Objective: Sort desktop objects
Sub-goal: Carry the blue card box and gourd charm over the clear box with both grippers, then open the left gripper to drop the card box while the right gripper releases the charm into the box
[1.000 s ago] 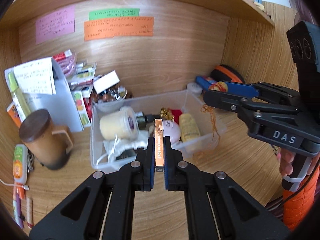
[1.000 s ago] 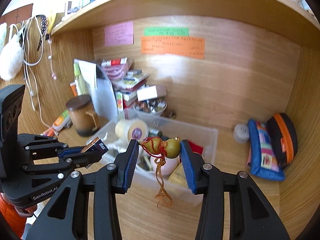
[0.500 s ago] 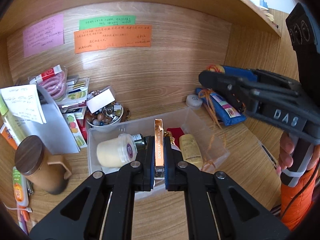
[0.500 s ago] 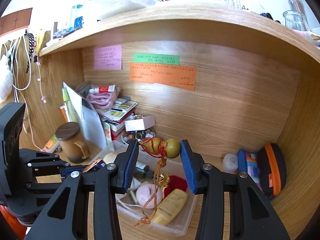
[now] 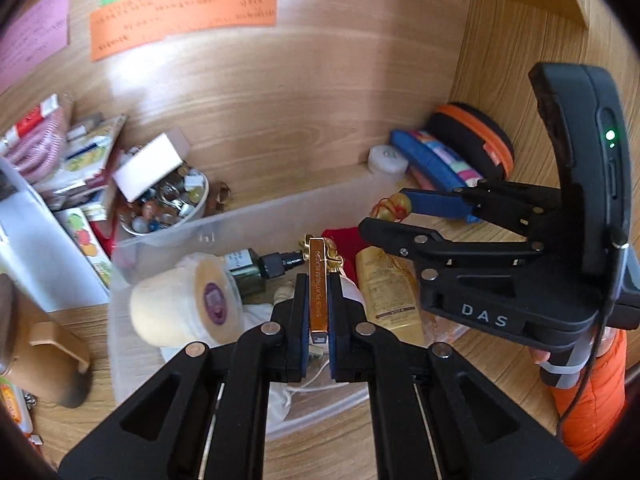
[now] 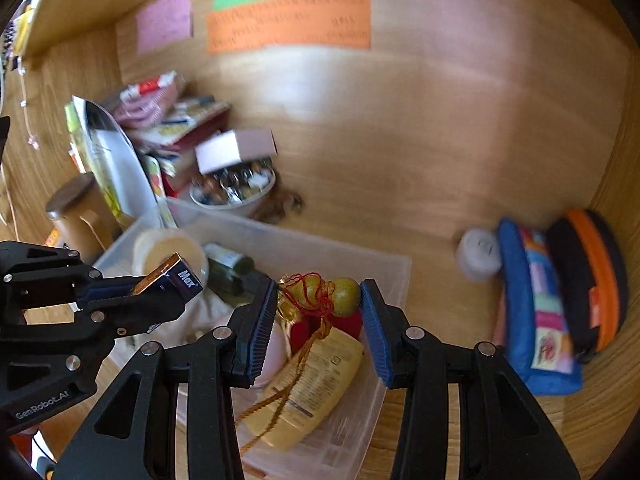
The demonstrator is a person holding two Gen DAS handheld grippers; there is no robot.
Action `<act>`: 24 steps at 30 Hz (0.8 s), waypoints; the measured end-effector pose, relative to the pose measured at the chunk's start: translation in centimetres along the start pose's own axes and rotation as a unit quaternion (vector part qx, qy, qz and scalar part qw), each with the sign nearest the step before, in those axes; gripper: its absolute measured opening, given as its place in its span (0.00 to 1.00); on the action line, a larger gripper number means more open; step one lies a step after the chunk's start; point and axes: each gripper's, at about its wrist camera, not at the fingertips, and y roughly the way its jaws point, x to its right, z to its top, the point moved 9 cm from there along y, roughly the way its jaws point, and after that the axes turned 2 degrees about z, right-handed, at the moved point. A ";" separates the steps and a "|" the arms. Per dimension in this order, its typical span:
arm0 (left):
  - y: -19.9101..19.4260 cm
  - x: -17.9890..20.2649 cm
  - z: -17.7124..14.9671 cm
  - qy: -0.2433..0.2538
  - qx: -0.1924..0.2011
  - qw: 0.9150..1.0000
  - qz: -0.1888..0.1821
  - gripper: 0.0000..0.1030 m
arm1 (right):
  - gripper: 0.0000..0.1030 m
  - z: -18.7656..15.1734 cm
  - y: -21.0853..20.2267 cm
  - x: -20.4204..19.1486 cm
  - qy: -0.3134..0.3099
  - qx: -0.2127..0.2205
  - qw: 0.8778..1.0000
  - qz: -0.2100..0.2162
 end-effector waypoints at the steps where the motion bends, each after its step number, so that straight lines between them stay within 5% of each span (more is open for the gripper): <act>1: 0.5 0.1 -0.1 0.003 -0.003 1.000 0.001 0.06 | 0.38 -0.3 0.4 0.2 0.003 -0.004 1.000 0.004; 24: 2.7 0.5 0.0 0.024 0.009 0.999 0.035 0.13 | 0.39 -1.7 2.0 0.3 -0.019 -0.014 1.000 -0.002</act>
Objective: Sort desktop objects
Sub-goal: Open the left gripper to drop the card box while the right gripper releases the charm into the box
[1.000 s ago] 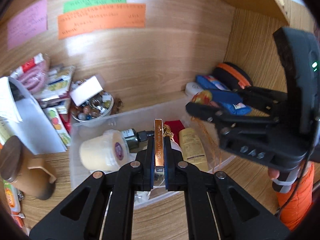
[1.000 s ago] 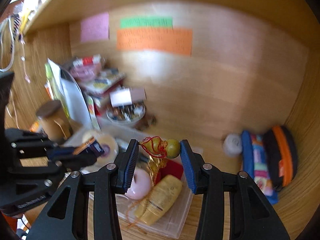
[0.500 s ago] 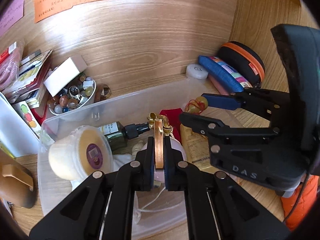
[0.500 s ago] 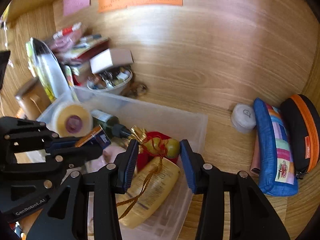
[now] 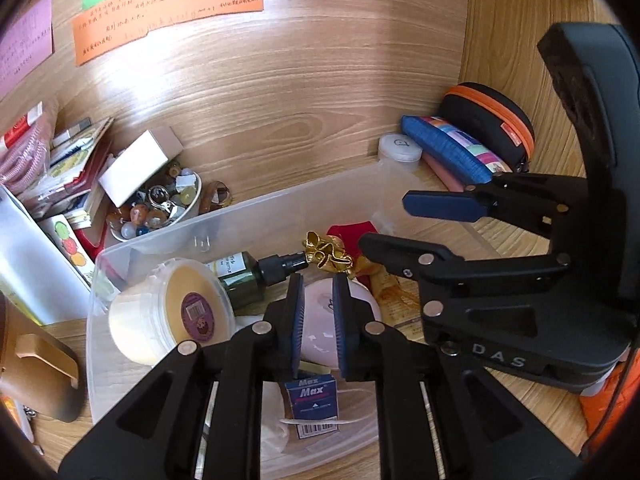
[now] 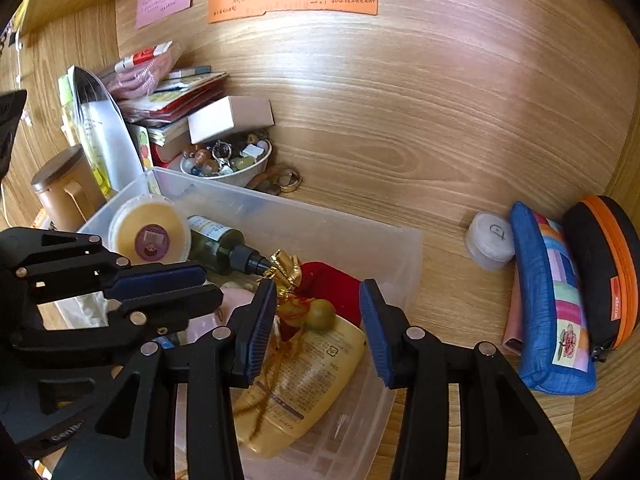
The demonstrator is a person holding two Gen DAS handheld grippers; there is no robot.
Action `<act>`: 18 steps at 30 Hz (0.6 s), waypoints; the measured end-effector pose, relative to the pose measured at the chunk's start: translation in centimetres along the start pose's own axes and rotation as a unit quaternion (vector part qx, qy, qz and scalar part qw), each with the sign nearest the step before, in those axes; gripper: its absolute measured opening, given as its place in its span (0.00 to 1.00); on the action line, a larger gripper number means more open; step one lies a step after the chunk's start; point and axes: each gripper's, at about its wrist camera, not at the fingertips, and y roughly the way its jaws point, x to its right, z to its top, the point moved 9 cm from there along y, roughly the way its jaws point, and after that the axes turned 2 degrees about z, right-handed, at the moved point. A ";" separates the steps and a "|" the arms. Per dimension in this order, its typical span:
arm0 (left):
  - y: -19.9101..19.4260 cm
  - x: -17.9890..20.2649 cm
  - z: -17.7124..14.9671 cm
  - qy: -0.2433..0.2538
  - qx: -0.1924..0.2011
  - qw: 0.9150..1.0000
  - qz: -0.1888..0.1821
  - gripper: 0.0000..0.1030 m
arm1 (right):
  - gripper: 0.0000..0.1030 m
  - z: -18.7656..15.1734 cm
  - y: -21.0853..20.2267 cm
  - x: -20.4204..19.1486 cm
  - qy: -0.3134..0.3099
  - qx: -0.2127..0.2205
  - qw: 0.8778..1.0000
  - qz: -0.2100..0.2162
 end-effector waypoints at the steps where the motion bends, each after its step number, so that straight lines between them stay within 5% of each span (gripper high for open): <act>1: -0.1 -0.1 0.0 0.000 0.002 1.000 0.002 0.16 | 0.40 0.1 -0.2 0.0 -0.001 0.003 1.000 -0.002; 18: -3.2 -3.1 1.8 -0.025 0.069 0.995 0.066 0.73 | 0.70 1.5 -3.0 1.7 -0.004 0.064 0.996 -0.067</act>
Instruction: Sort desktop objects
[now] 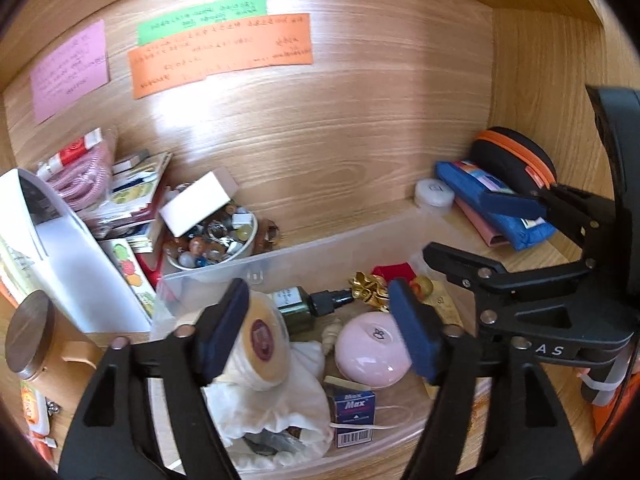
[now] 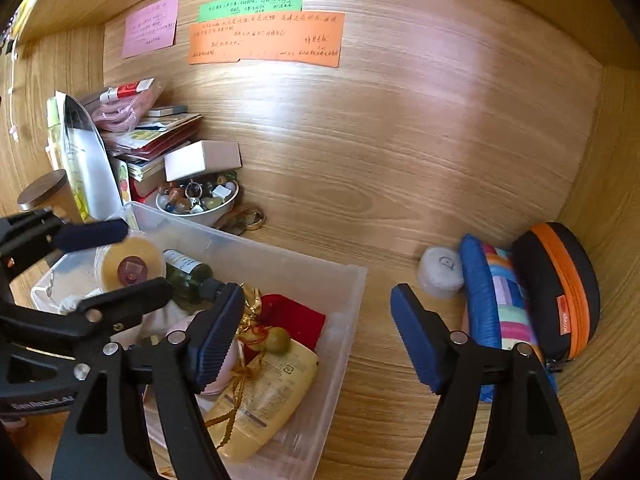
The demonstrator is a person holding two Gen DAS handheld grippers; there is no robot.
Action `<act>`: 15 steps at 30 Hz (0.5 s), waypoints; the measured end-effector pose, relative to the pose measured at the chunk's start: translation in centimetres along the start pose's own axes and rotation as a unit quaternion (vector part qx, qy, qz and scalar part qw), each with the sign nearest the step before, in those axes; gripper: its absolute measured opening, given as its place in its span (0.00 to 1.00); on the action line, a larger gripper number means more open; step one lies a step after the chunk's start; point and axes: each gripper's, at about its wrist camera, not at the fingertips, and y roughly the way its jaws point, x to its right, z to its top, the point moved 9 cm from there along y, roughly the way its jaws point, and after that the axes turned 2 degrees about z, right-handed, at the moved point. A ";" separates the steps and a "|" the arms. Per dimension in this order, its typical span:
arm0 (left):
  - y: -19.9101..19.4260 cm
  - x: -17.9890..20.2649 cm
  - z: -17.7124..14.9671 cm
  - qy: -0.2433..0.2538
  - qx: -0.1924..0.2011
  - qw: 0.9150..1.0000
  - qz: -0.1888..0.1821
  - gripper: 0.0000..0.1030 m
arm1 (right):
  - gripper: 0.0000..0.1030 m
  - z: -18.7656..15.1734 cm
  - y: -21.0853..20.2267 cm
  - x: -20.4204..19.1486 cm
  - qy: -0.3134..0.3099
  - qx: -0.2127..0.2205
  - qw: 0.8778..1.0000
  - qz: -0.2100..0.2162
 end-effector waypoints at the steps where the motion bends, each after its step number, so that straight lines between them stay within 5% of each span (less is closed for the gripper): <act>1: -0.2 -0.2 0.1 -0.002 0.001 1.000 0.004 0.74 | 0.70 0.0 0.1 0.0 0.001 -0.001 1.000 0.002; 6: -1.8 -1.0 0.5 -0.003 0.013 0.999 0.035 0.91 | 0.82 -0.3 0.3 0.6 0.018 -0.023 1.000 0.004; 11: -4.0 -1.7 0.4 -0.006 0.018 0.999 0.050 0.95 | 0.85 0.3 -1.6 0.8 0.033 -0.022 0.999 0.013; 13: -5.2 -2.1 0.4 -0.013 0.025 0.998 0.059 0.97 | 0.98 0.6 -3.0 0.6 0.031 -0.011 0.999 0.007; 15: -6.1 -2.2 0.3 -0.018 0.027 0.998 0.061 0.98 | 1.00 0.9 -4.5 0.4 0.025 0.006 1.000 -0.004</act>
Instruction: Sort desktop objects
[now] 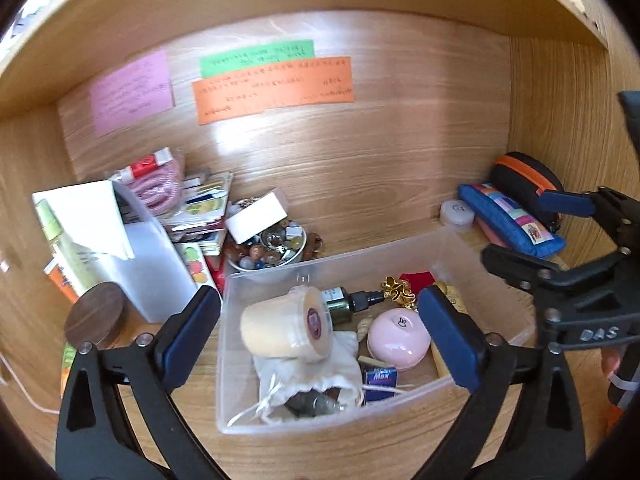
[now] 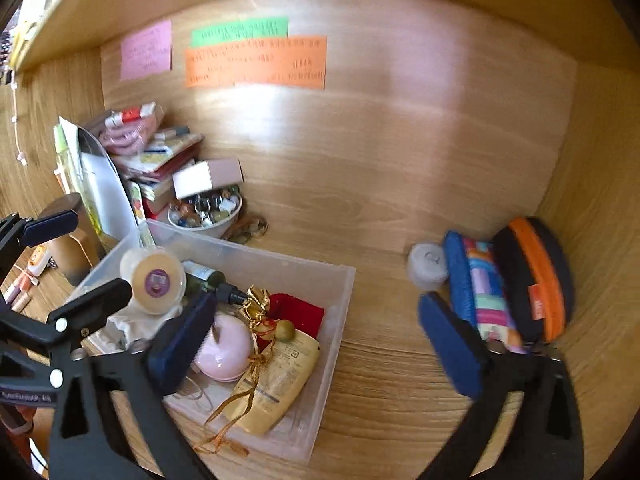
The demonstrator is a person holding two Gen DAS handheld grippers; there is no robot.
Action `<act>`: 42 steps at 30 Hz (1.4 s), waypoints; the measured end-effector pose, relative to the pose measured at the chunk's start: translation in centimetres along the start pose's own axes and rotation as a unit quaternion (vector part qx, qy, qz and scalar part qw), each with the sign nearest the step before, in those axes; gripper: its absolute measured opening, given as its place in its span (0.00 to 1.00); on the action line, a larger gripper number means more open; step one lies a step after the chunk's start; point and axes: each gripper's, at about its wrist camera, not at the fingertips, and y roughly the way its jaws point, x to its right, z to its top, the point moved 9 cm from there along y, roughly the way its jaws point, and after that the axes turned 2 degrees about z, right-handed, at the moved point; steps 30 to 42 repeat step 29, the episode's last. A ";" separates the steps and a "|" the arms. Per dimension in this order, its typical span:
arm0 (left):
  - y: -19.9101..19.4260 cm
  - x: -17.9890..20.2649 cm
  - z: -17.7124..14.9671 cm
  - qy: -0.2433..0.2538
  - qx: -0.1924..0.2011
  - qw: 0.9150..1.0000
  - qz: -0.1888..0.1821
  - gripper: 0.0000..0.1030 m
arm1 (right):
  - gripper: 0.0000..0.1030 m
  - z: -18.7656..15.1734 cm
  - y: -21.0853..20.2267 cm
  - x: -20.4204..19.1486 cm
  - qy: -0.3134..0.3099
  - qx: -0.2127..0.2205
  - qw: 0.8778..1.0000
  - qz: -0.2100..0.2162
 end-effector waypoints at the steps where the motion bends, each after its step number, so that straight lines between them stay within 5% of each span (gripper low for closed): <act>1: -0.3 -0.1 -0.1 -0.003 -0.001 1.000 -0.002 0.98 | 1.00 0.0 -0.9 -0.3 -0.005 0.010 1.000 -0.003; 10: -3.3 -0.7 -2.0 -0.031 -0.006 0.999 0.004 0.99 | 1.00 -1.8 -5.6 -2.0 -0.025 0.040 0.998 -0.038; 18: -5.9 -0.8 -3.6 -0.017 0.006 0.999 0.035 1.00 | 1.00 -5.5 -6.6 -1.6 0.009 0.022 0.999 -0.048; 25: -7.3 -0.3 -4.5 -0.024 0.015 0.999 0.020 1.00 | 1.00 -8.0 -6.8 -0.3 0.056 0.006 0.997 -0.054; 42: -7.5 -0.1 -5.1 -0.038 0.010 0.999 0.006 1.00 | 1.00 -8.6 -6.9 -0.4 0.053 0.002 0.997 -0.056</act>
